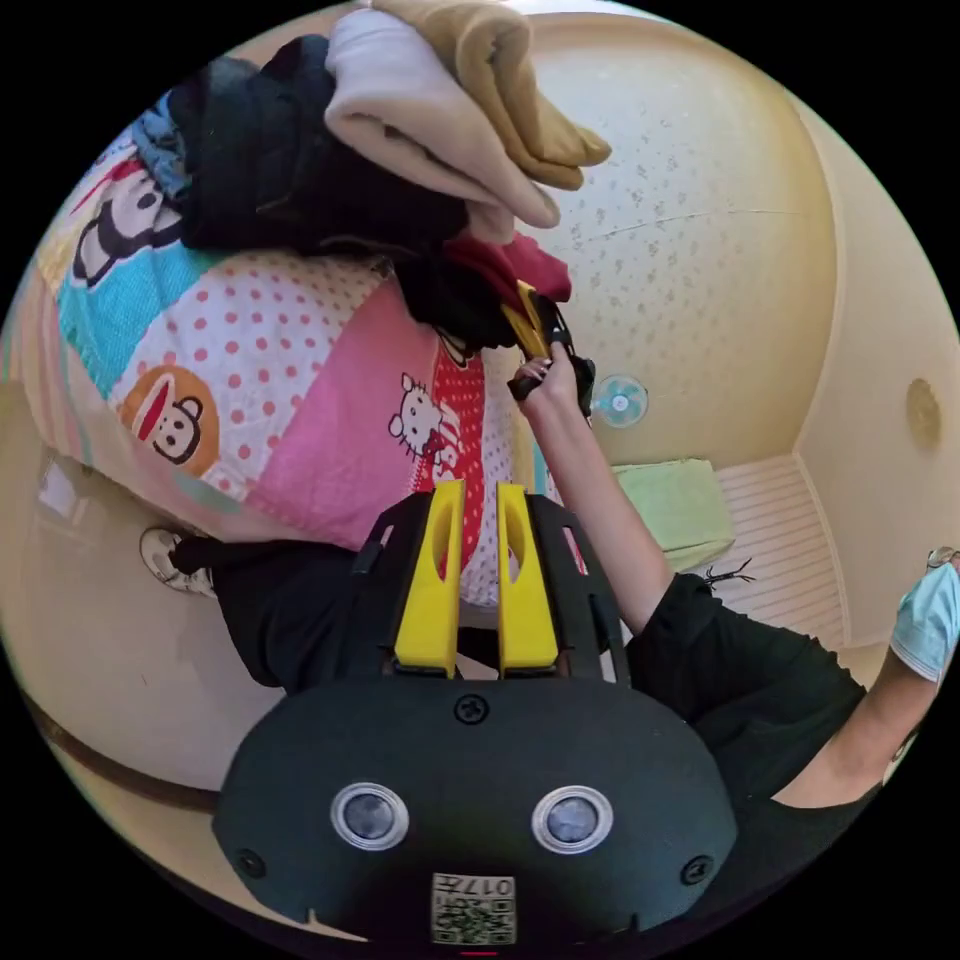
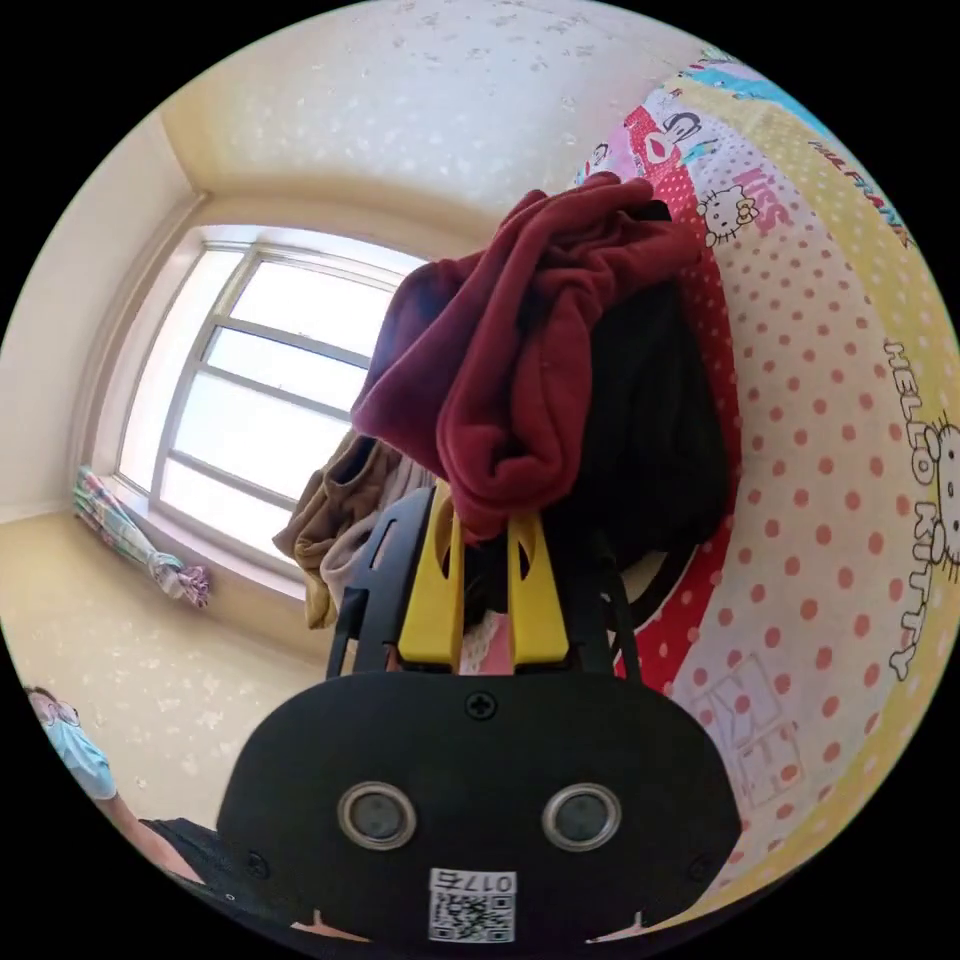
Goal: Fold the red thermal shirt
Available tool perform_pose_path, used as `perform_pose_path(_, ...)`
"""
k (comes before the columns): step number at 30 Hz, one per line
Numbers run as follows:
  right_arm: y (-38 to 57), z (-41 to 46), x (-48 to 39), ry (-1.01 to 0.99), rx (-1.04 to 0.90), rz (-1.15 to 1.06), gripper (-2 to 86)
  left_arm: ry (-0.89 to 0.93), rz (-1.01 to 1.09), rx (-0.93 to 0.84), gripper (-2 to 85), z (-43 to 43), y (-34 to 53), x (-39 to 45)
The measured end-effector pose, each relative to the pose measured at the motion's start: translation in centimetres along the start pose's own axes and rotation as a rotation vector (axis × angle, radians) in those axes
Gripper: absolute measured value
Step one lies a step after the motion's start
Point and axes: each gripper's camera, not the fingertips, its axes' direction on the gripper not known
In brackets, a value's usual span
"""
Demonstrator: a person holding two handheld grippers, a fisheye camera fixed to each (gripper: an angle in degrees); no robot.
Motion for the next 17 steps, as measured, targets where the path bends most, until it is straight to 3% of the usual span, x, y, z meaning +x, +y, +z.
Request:
perform_pose_path(3,1.0,-1.3,-1.3,0.082,-0.115,-0.067,3.8,0.053,-0.054,0.022,5.0,1.7,-0.4,-0.2)
perform_pose_path(6,3.7,-3.9,-4.1,0.282,-0.250,-0.227,1.7,0.064,0.036,-0.025,3.7,4.5,-2.6,3.7)
perform_pose_path(9,8.3,-7.6,-5.2,0.512,-0.400,-0.310,1.0,-0.180,0.158,-0.244,0.1,10.4,-4.9,9.0)
perform_pose_path(11,11.8,-10.0,-4.5,0.645,-0.477,-0.263,0.8,-0.357,0.188,-0.658,-0.6,19.6,-6.0,10.2)
perform_pose_path(12,14.4,-11.6,-4.1,0.715,-0.535,-0.243,0.7,-0.386,0.195,-0.750,-0.7,21.8,-5.9,10.1)
perform_pose_path(14,17.9,-14.6,-4.8,0.732,-0.578,-0.278,0.6,-0.525,0.219,-0.818,-0.6,25.7,-6.1,11.3)
perform_pose_path(17,20.4,-21.5,-6.1,0.782,-0.527,-0.142,0.7,-0.624,0.199,-0.883,-0.7,28.2,-6.1,12.6)
